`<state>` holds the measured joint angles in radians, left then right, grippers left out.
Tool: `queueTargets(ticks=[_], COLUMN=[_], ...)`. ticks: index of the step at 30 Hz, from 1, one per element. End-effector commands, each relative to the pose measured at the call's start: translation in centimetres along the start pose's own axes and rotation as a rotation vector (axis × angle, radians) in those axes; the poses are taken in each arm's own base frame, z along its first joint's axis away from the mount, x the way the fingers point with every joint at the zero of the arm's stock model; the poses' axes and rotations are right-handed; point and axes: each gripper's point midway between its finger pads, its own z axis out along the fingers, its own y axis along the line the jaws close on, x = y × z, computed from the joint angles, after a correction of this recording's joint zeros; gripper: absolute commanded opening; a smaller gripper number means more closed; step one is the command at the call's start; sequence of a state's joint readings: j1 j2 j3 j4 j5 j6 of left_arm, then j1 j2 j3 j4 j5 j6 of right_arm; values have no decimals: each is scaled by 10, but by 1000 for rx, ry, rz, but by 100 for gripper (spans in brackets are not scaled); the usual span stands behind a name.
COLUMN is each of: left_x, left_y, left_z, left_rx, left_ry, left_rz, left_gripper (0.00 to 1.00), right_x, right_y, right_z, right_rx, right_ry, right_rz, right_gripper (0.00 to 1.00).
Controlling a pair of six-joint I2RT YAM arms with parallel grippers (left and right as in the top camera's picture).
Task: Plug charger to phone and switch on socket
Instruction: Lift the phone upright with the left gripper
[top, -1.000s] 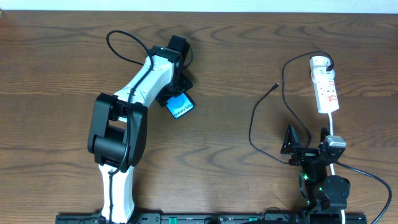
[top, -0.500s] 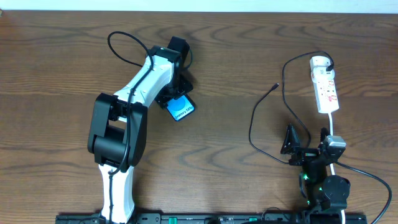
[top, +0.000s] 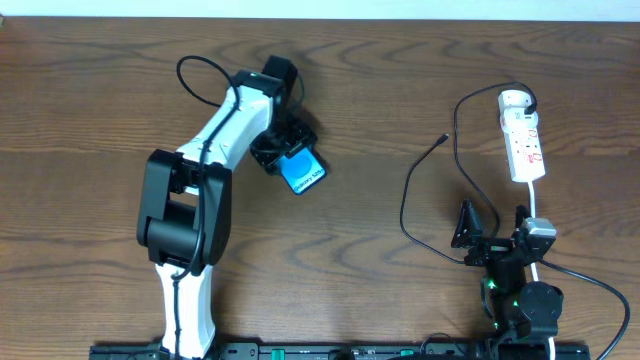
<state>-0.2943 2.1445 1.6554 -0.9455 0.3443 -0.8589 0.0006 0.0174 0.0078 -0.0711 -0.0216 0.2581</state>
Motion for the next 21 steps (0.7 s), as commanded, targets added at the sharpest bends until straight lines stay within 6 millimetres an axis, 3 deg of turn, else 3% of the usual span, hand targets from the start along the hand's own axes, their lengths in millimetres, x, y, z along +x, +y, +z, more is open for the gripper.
queueTargets(ticks=[1, 8, 11, 14, 21], left_x=[13, 14, 19, 31, 55], left_y=[-28, -35, -40, -46, -46], left_z=[-36, -66, -90, -131, -188], left_rx=[180, 266, 310, 384, 481], left_ry=[83, 78, 43, -17, -94], left_rz=[63, 85, 107, 149, 205], left_gripper=[66, 66, 66, 66, 66], right_x=[1, 1, 1, 1, 1], right_y=[0, 0, 0, 0, 0], right_z=[0, 0, 0, 0, 0], right_rx=[1, 1, 1, 1, 1], right_ry=[0, 0, 0, 0, 0], right_rz=[-13, -13, -13, -13, -13], right_gripper=[99, 99, 99, 99, 99])
